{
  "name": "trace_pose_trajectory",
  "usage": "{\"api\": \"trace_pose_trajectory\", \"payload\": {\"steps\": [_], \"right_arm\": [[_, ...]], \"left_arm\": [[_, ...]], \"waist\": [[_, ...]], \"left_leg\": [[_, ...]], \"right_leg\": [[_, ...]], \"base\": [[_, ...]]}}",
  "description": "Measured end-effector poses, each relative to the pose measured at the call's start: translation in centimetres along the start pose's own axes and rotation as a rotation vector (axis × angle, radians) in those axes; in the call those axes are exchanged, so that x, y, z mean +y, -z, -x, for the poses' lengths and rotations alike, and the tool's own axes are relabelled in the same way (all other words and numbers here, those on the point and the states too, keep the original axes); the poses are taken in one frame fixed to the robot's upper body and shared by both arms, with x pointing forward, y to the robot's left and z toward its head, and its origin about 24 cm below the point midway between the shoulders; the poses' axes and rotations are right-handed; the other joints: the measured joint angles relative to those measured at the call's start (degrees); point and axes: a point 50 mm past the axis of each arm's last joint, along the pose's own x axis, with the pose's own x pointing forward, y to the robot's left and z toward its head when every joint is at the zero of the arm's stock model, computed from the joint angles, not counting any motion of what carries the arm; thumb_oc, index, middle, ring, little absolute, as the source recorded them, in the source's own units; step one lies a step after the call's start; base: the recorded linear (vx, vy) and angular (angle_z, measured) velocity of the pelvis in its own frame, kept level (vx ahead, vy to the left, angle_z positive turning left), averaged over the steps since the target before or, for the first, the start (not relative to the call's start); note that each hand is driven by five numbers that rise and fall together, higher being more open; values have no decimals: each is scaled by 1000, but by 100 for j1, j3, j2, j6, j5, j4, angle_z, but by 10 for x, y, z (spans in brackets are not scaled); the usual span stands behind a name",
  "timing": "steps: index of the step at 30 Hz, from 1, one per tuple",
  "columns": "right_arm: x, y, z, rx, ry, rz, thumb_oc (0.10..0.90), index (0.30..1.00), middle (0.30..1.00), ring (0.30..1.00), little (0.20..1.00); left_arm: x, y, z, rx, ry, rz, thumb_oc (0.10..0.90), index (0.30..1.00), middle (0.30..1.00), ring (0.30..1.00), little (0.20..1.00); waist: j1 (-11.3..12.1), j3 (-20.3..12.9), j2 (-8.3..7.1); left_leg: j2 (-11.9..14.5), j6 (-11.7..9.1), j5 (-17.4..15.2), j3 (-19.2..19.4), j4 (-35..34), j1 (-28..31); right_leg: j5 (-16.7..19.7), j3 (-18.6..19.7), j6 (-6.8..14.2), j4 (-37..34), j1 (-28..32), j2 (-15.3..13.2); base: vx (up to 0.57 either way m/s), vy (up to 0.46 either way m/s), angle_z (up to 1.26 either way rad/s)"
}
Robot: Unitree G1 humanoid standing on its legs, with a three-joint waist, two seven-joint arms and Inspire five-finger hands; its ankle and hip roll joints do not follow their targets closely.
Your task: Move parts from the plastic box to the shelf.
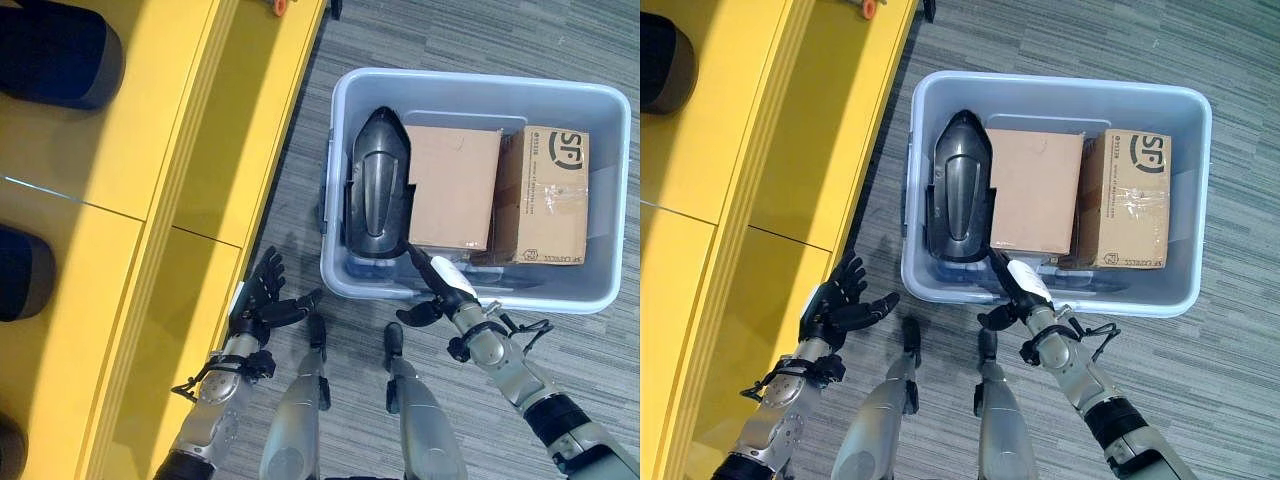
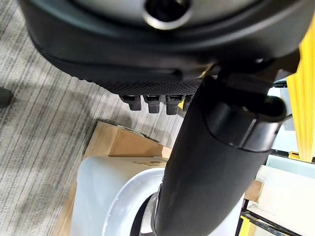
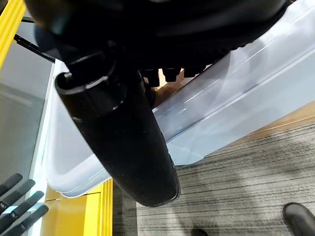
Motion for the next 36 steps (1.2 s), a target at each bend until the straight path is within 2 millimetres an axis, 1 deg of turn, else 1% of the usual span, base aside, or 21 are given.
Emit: {"api": "trace_pose_trajectory", "payload": {"steps": [5,11,13,18,25,36], "right_arm": [[-2,-4,-4,-5,44,-19,900,1000,1000,1000,1000],[-6,-8,-8,-5,95,-91,900,1000,1000,1000,1000],[-5,-10,-11,-2,108,-123,900,1000,1000,1000,1000],[-6,-12,-12,-8,113,-128,900,1000,1000,1000,1000],[-7,-17,-14,-22,124,-153,900,1000,1000,1000,1000],[-7,-19,-15,-20,129,-212,900,1000,1000,1000,1000]], "left_arm": [[-1,0,0,1,-9,0,900,1000,1000,1000,1000],[-1,1,0,2,-10,1,900,1000,1000,1000,1000],[-1,0,-1,1,-12,1,900,1000,1000,1000,1000],[-2,-2,-2,-7,-9,1,900,1000,1000,1000,1000],[-4,-6,-7,-24,-4,0,900,1000,1000,1000,1000],[-8,-3,-6,-12,-2,-1,900,1000,1000,1000,1000]], "waist": [[60,11,47],[98,19,100],[97,17,103],[103,17,105],[100,11,116],[104,10,116]], "left_leg": [[-2,0,62,-6,3,-105],[-1,-12,96,-19,4,-122],[0,-15,100,-23,12,-131],[-3,-18,102,-32,67,-189],[-1,-22,107,-47,122,-306],[2,-30,117,-65,124,-308]], "right_leg": [[-106,2,-20,328,-253,-9],[-218,0,-58,593,-394,-12],[-246,-1,-68,656,-426,-13],[-318,-3,-82,837,-540,-23],[-343,-4,-100,971,-687,-25],[-367,-18,-125,1032,-710,-24]], "base": [[0,0,0],[0,0,0],[0,0,0],[0,0,0],[0,0,0],[0,0,0]]}}
